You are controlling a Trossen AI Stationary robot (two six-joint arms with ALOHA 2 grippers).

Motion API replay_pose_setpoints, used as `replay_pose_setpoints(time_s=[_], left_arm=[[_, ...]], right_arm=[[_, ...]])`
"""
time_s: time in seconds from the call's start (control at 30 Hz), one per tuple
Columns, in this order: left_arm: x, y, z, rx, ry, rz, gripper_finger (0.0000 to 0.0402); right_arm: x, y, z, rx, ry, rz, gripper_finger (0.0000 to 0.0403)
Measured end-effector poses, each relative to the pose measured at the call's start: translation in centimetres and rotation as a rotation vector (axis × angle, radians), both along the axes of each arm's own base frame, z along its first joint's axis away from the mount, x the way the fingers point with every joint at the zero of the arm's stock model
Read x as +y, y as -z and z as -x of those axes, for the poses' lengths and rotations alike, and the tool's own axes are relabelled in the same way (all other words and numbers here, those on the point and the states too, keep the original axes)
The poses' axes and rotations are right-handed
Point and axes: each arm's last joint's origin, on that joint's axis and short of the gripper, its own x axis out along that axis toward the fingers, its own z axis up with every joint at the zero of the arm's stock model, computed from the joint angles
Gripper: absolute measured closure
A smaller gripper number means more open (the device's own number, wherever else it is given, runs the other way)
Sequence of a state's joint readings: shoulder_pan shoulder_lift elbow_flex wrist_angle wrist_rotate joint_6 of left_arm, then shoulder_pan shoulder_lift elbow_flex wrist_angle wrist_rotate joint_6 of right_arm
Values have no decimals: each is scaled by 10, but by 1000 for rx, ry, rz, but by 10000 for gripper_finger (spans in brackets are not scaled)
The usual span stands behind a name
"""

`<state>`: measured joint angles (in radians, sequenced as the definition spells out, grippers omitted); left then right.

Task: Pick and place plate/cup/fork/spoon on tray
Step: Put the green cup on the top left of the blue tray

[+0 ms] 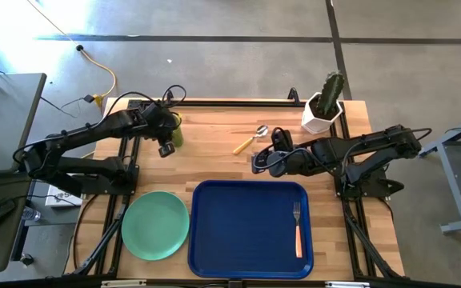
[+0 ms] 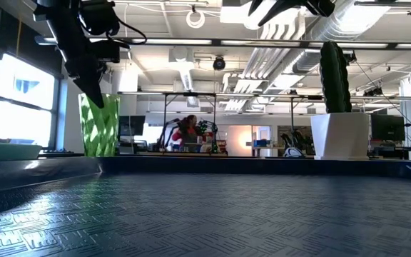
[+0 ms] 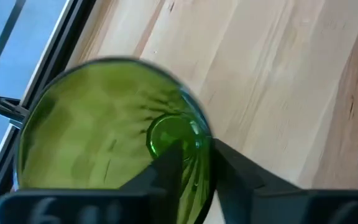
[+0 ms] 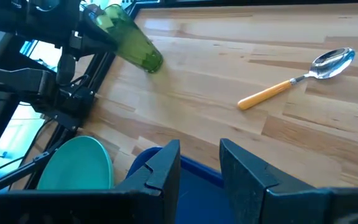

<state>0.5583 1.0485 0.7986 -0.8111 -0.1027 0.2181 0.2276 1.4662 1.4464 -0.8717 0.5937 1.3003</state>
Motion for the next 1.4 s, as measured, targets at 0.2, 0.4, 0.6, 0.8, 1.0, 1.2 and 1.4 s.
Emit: replay_pose_setpoints(time_s=[0.2,0.4,0.6,0.8,1.0,1.2,1.4], left_arm=[[0,0,0,9,24,-14,390],[-6,-6,3,-17,41,-32,391],[-24,-31,5,-116,128,-4,391],[-46,-73,3,-267,270,-8,392],[-70,-107,1,-381,474,-7,392],[-93,-123,1,-435,614,6,393],[-113,-129,-5,-466,673,82,393]], right_arm=[[-4,0,0,4,15,1,300],[-6,0,-1,6,20,2,300],[-6,1,0,18,21,4,300],[-6,4,1,18,48,-17,300],[-8,3,1,-12,106,-9,300],[-8,3,1,-42,155,-15,300],[-13,3,1,-36,173,-2,300]])
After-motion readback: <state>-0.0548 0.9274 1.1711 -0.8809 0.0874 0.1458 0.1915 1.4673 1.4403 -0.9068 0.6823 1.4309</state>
